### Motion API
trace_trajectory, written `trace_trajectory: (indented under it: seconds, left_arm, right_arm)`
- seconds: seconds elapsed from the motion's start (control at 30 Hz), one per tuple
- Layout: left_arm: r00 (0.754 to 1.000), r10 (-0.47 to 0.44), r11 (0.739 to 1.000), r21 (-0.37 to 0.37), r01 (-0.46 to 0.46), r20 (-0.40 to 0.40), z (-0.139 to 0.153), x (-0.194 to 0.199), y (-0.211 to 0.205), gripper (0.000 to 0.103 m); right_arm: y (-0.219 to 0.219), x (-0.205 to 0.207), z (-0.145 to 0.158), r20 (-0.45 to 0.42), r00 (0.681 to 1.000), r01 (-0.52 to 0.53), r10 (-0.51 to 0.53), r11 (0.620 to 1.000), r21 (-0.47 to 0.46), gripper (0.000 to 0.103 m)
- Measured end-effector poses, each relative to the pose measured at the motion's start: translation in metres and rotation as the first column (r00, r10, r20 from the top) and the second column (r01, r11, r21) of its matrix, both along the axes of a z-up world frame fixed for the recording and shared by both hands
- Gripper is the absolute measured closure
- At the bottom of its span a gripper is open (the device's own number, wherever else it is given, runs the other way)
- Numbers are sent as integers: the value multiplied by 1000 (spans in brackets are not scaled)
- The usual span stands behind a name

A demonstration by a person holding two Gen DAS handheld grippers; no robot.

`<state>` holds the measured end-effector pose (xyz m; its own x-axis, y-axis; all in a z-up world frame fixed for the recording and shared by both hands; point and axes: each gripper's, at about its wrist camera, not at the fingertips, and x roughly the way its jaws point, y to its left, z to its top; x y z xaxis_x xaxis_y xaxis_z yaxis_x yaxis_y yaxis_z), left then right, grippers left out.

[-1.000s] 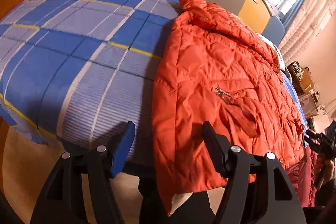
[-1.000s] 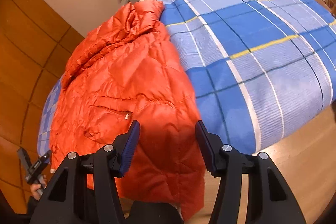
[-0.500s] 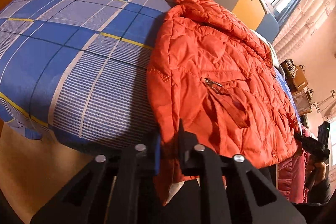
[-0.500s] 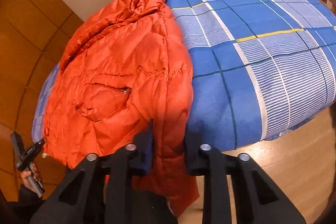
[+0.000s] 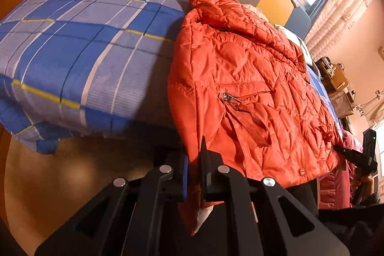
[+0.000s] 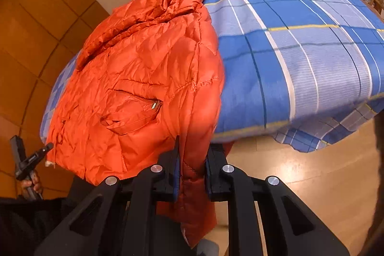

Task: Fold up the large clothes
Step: 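Grasp the jacket hem with both tools and lift it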

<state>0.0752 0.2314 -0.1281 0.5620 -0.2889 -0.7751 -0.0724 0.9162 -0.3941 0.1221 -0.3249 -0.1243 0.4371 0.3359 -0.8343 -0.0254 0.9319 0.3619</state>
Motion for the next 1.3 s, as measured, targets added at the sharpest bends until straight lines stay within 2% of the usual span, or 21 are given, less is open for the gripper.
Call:
trace_trajectory:
  seconds: [0.13,0.27,0.37,0.53,0.63,0.73,0.97,1.17,1.3]
  left_arm:
    - [1000,-8,999,-31,8,7,10,-20,6,97]
    - [999,-12,997,-74,16,52,26,-28,13,97]
    - [995,-13,995,-96,22,100,40,-26,17,97]
    - [985,-33,995,-91,48,168,65,-8,19,98]
    - [979,-29,991,-123,55,201,77,5,19,98]
    - [974,-28,989,-136,60,225,85,23,19,98]
    - [967,-38,992,-109,67,251,98,86,14,98]
    - [973,-9,994,-108,34,230,98,156,19,98]
    - [980,3,996,-87,14,197,90,196,17,97]
  right_arm:
    - [6,-20,17,11,999,-50,50,999,-13,91]
    - [13,-26,44,66,994,-82,82,997,-13,92]
    - [15,-21,61,111,990,-92,92,996,-6,93]
    - [19,0,83,180,979,-97,93,995,15,93]
    - [19,17,92,209,975,-86,78,996,30,93]
    - [15,38,96,225,973,-68,54,996,54,93]
    - [6,97,101,241,970,-28,8,996,81,93]
    - [4,152,98,225,974,7,-27,996,88,93]
    - [5,191,85,178,983,40,-54,996,78,93]
